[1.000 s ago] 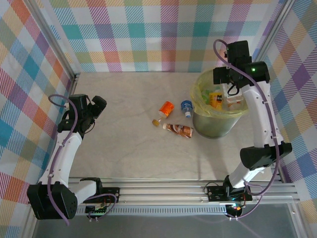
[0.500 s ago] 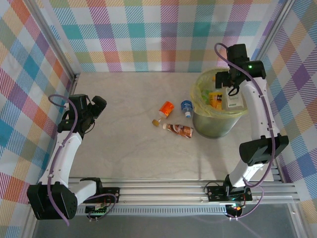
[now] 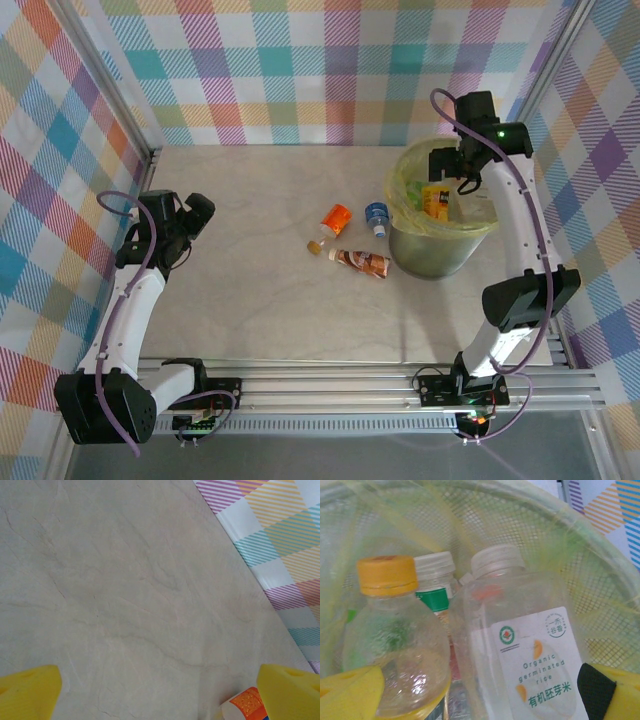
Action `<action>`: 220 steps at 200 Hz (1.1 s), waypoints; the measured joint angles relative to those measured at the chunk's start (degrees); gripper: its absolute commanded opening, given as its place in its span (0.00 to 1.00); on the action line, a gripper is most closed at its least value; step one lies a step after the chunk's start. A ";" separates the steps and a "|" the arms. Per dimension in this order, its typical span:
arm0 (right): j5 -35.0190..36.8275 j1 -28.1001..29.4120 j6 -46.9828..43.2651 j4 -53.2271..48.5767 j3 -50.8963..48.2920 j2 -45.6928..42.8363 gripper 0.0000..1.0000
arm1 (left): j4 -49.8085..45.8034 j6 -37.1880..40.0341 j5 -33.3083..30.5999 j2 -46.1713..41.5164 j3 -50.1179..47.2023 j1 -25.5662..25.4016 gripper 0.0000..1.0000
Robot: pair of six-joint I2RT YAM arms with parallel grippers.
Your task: Put the plastic bottles in the bin
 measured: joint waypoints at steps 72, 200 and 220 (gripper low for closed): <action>-7.76 4.20 0.17 1.55 -3.52 -12.48 1.00 | 0.11 -0.02 0.07 -0.81 0.00 0.00 1.00; 3.19 43.39 2.99 3.76 -13.22 -11.56 1.00 | 0.20 -0.02 0.44 -1.99 0.00 0.00 1.00; 4.22 46.36 2.95 3.72 -12.76 -7.28 1.00 | 0.20 -0.02 0.44 -2.14 -0.02 0.00 1.00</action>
